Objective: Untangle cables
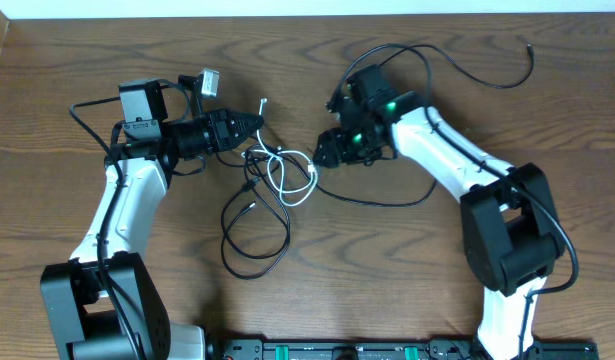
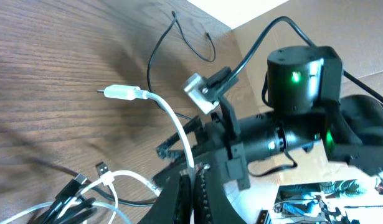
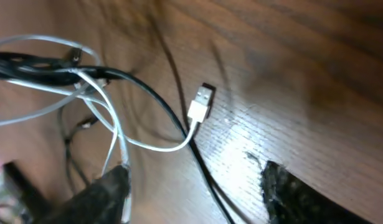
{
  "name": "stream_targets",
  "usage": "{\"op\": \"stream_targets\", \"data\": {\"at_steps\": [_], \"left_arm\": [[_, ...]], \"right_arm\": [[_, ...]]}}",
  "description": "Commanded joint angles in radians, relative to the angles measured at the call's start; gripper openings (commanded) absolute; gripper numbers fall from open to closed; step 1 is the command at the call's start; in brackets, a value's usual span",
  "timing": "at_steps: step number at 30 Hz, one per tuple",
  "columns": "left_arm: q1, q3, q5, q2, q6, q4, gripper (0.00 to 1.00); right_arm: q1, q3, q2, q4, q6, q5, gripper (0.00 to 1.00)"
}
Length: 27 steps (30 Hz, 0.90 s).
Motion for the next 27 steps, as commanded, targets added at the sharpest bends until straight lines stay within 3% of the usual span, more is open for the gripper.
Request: {"op": "stream_targets", "data": {"at_steps": [1,6,13,17,19,27], "left_arm": [[-0.004,0.011,-0.005,-0.006,0.018,-0.002,0.07],[-0.004,0.011,-0.005,-0.006,0.017,-0.002,0.07],[-0.004,0.011,-0.005,-0.006,0.017,-0.003,0.07],[-0.004,0.011,-0.005,-0.006,0.017,-0.003,0.07],[-0.004,0.011,-0.005,-0.006,0.018,-0.003,0.07],[-0.004,0.011,-0.005,-0.006,0.018,-0.003,0.07]], "right_arm": [[-0.007,0.002,-0.003,-0.029,-0.04,-0.134,0.71],[0.012,-0.008,-0.003,-0.055,-0.034,-0.122,0.73],[0.089,-0.039,-0.003,0.031,0.032,-0.1,0.68],[0.135,-0.044,-0.003,0.041,0.07,0.004,0.37],[0.144,-0.044,-0.003,0.042,0.07,0.046,0.01],[0.116,0.01,-0.055,0.05,0.049,0.033,0.01]]}}
